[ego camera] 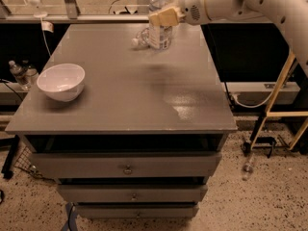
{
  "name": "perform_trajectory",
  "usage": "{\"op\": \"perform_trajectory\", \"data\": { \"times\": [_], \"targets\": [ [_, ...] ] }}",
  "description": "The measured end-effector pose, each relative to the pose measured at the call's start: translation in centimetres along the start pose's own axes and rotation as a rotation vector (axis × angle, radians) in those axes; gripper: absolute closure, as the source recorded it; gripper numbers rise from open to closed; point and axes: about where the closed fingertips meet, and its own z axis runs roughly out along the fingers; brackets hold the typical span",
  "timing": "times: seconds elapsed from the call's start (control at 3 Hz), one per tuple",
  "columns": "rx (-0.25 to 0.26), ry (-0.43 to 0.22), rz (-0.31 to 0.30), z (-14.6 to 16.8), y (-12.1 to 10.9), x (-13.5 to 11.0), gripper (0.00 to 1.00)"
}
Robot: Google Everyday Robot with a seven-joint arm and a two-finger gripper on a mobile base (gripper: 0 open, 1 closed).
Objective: Place blue plastic bottle into white bowl
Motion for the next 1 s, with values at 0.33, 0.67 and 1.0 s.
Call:
{"op": "perform_trajectory", "data": {
  "times": [0.33, 0.67, 1.0],
  "targets": [
    [-0.007, -0.006, -0.032, 0.0, 0.1, -0.4, 1.00],
    [-0.010, -0.007, -0.032, 0.1, 0.2, -0.5, 1.00],
    [-0.137, -0.048, -0.065, 2.2, 1.9, -3.5, 1.00]
  ]
}}
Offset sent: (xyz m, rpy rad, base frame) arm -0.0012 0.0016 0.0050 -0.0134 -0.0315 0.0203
